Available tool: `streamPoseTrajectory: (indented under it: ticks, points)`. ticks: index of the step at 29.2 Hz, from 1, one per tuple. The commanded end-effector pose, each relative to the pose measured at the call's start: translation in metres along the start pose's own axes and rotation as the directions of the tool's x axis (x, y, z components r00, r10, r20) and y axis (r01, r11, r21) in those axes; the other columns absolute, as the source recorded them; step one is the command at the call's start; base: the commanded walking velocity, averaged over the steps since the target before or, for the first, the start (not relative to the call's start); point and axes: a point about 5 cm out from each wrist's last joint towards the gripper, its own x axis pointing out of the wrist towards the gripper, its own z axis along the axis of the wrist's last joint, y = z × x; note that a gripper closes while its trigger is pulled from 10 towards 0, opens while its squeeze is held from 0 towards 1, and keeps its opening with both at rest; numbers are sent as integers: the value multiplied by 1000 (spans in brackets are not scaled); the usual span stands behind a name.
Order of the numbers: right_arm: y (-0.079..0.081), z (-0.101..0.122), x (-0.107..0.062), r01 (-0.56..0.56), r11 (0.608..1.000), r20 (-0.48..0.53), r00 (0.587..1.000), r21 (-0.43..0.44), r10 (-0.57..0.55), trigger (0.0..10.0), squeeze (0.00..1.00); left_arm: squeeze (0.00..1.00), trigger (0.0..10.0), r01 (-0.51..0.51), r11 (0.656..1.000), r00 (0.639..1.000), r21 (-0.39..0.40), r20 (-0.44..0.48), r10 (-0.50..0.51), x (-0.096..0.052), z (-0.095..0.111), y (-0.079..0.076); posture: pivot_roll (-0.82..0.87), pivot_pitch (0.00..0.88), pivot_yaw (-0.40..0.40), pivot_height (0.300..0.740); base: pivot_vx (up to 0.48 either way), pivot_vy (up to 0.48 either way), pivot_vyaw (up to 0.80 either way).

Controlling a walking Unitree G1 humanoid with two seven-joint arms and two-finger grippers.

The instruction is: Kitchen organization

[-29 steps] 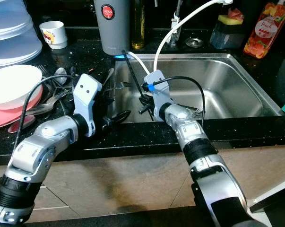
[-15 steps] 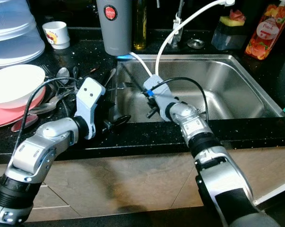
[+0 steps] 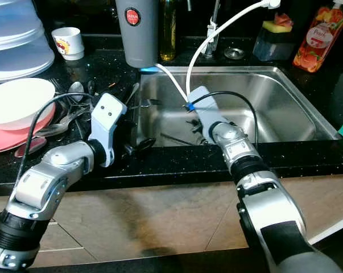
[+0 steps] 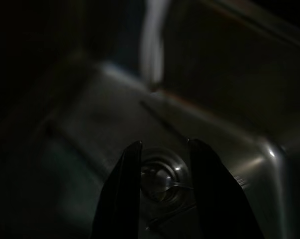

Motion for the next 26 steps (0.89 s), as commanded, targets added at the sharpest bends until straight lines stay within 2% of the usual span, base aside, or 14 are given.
streamPoseTrajectory:
  ticks: [1, 2, 3, 4, 5, 6, 11, 12, 13, 14, 18, 19, 20, 26]
  points:
    - [-5, 6, 0, 24, 999, 27, 999, 33, -25, 10000, 0, 0, 10000, -31, 999, 1000, 20, 3, 31, -1, 5, 3, 7, 169, -11, 740, 0, 0, 0]
    - [-4, 17, 1, -7, 994, 79, 997, 113, -2, 10000, 0, 0, 10000, -167, 986, 985, 26, -31, 168, -3, 6, 16, 5, 172, -9, 740, 0, 0, 0]
    - [-4, 17, 1, -7, 994, 79, 997, 113, -2, 10000, 0, 0, 10000, -167, 986, 985, 26, -31, 168, -3, 6, 16, 5, 172, -9, 740, 0, 0, 0]
    - [-2, 21, 2, -24, 990, 99, 995, 142, 10, 10000, 0, 0, 10000, -231, 972, 971, 31, -49, 233, -5, 6, 23, 5, 172, -9, 740, 0, 0, 0]
    - [6, 30, 3, -102, 979, 146, 986, 178, 76, 10000, 0, 0, 10000, -378, 926, 921, 14, -94, 377, -11, 6, 37, 5, 173, -8, 740, 0, 0, 0]
    - [8, 32, 3, -122, 975, 157, 983, 184, 93, 10000, 0, 0, 10000, -408, 913, 908, 2, -105, 406, -14, 6, 39, 5, 173, -8, 740, 0, 0, 0]
    - [20, 41, 3, -198, 961, 199, 967, 193, 159, 10000, 0, 0, 10000, -452, 891, 888, -38, -110, 446, -19, 11, 41, 12, 183, -10, 740, 0, 0, 0]
    - [23, 43, 3, -218, 957, 209, 962, 193, 177, 10000, 0, 129, 10000, -457, 888, 886, -51, -118, 449, -20, 12, 40, 13, 185, -10, 740, 0, 0, 0]
    - [23, 43, 3, -218, 957, 209, 962, 193, 177, 10000, 0, 129, 10000, -457, 888, 886, -51, -118, 449, -20, 12, 40, 13, 185, -10, 740, 0, 0, 0]
    - [26, 45, 3, -238, 954, 216, 956, 184, 197, 10000, 0, 1000, 10000, -463, 884, 882, -64, -129, 452, -21, 11, 39, 14, 186, -9, 740, 0, 0, 0]
    - [31, 50, 1, -282, 947, 235, 942, 154, 242, 10000, 0, 1000, 10000, -461, 883, 882, -91, -158, 445, -21, 9, 35, 13, 189, -8, 740, 0, 0, 0]
    - [31, 52, 1, -289, 945, 243, 938, 152, 247, 10000, 0, 176, 10000, -454, 886, 885, -91, -161, 436, -20, 9, 34, 13, 189, -8, 740, 0, 0, 0]
    - [31, 54, 0, -296, 943, 251, 934, 152, 252, 10000, 0, 0, 10000, -451, 888, 886, -93, -164, 433, -19, 10, 32, 13, 189, -8, 740, 0, 0, 0]
    - [27, 61, -3, -311, 939, 276, 925, 151, 262, 10000, 0, 0, 10000, -435, 890, 894, -135, -188, 408, -16, 13, 25, 12, 190, -7, 740, 0, 0, 0]
